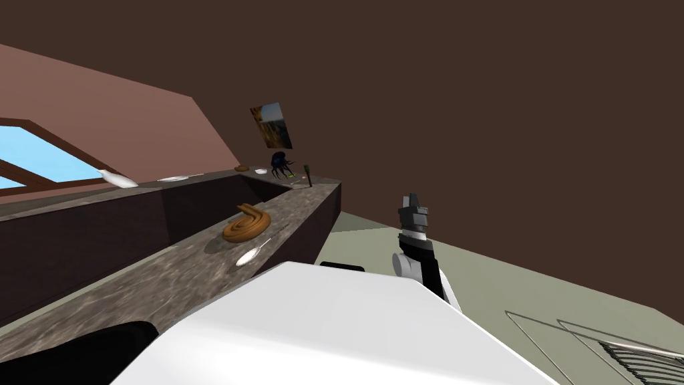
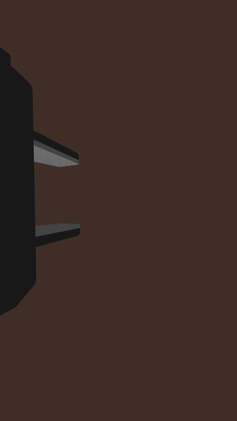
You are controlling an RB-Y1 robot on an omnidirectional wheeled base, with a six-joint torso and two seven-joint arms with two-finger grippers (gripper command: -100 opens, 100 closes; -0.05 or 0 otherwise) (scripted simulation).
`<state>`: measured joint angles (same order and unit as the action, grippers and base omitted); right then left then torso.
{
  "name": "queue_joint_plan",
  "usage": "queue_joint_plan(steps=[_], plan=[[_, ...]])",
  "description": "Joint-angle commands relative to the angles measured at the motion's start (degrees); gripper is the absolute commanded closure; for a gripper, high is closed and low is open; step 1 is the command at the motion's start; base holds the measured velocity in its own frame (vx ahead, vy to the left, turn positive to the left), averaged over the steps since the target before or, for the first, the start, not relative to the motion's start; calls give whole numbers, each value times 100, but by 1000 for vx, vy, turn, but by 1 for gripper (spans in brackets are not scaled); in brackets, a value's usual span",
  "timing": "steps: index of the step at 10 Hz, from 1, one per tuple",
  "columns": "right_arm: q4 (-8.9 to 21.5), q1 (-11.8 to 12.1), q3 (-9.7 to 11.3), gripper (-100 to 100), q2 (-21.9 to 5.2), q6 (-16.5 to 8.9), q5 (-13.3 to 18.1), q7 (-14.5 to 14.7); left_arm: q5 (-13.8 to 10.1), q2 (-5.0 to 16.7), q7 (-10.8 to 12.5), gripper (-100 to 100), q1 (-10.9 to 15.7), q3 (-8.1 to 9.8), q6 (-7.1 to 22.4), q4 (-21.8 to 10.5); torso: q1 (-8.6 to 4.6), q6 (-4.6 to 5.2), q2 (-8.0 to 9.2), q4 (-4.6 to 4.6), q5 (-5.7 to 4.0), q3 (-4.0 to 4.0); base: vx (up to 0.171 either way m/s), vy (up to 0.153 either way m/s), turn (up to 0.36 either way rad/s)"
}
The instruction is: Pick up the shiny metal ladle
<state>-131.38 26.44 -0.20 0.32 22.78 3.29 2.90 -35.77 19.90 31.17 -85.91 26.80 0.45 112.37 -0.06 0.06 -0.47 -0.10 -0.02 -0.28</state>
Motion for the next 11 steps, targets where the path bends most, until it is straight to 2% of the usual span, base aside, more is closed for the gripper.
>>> queue_joint_plan(steps=[1, 2, 3, 4, 6, 7, 9, 10, 11], plan=[[0, 0, 0, 0, 0, 0, 0, 0, -269, 1, 45, -100, -286, 40, 190, -25, 0, 0, 0, 0, 0, 0, 160, -54, -32], [0, 1, 0, 0, 0, 0, 0, 0, -269, 1, 45, -100, -353, 40, 190, -25, -10, 0, -14, -2, -1, -7, 131, -35, -8], [0, 0, 0, 0, 0, 0, 0, 0, -508, 16, 75, -100, -559, 66, 354, -41, -4, 0, -8, -2, -1, -5, 133, -1, -37], [0, 0, 0, 0, 0, 0, 0, 0, -512, 16, 75, -100, -623, 66, 354, -41, 7, 1, -10, -2, 1, -5, 116, 6, -23], [0, 0, 0, 0, 0, 0, 0, 0, -903, 47, 96, -100, -1022, 74, 675, -49, 5, 1, -6, -1, 2, -3, 170, -16, -63], [0, 1, 0, 0, 0, 0, 0, 0, -991, 47, 96, -100, -1114, 74, 675, -49, 4, 1, -29, -6, 1, -16, 183, -8, -31], [0, 1, 0, 0, 0, 0, 0, 0, -1371, 78, 66, -100, -1484, 26, 978, -25, 6, 3, -27, -6, 2, -16, 195, -8, -97], [0, 1, 0, 0, 0, 0, 0, 0, -1456, 78, 66, -100, -1533, 26, 978, -25, 8, 3, -37, -8, 2, -21, 155, 14, -31], [0, 1, -1, 0, 0, 0, 0, 0, -1636, 94, 34, -100, -1713, -18, 1123, -2, 11, 1, -22, -6, 3, -14, 133, 27, -68]])
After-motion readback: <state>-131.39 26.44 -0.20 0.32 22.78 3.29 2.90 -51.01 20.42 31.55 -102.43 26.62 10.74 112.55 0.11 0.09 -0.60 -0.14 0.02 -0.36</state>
